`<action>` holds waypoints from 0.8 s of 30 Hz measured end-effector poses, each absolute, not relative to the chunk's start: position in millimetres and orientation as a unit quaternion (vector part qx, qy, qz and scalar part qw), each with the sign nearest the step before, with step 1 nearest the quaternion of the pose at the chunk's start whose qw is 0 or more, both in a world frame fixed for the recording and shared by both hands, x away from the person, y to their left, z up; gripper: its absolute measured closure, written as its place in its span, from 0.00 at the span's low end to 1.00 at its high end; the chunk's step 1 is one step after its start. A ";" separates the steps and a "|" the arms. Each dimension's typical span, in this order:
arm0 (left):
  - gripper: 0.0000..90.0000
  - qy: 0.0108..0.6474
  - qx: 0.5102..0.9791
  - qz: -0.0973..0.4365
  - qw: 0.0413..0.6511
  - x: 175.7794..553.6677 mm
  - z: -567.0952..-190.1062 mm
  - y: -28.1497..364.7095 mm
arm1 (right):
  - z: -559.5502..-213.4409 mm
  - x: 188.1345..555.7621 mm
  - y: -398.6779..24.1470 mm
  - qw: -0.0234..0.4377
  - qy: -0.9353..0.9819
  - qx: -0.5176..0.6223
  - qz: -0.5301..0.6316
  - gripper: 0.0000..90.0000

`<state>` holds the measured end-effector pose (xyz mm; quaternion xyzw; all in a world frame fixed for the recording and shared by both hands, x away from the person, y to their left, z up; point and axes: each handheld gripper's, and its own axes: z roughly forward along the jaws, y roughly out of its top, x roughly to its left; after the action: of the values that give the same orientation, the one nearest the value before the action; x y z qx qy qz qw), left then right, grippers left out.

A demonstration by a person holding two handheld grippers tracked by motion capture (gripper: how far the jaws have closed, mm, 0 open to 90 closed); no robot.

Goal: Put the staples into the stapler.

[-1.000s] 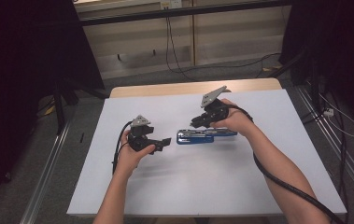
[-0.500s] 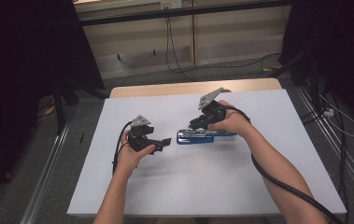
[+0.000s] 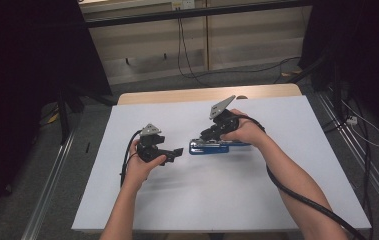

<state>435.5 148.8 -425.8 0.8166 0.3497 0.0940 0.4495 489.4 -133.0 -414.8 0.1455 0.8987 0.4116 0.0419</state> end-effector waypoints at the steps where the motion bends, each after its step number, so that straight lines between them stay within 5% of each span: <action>1: 0.07 0.350 0.816 0.094 0.449 435.6 -426.1 148.7 | -415.0 489.7 -132.5 0.042 0.899 0.146 0.410 0.89; 24: 0.07 0.350 0.817 0.092 0.449 436.2 -427.1 148.9 | -424.3 498.3 -120.7 0.030 0.905 0.130 0.403 0.89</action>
<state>436.2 148.9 -427.1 0.8169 0.3497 0.0919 0.4494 498.3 -120.7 -424.3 0.1302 0.9053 0.4032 0.0301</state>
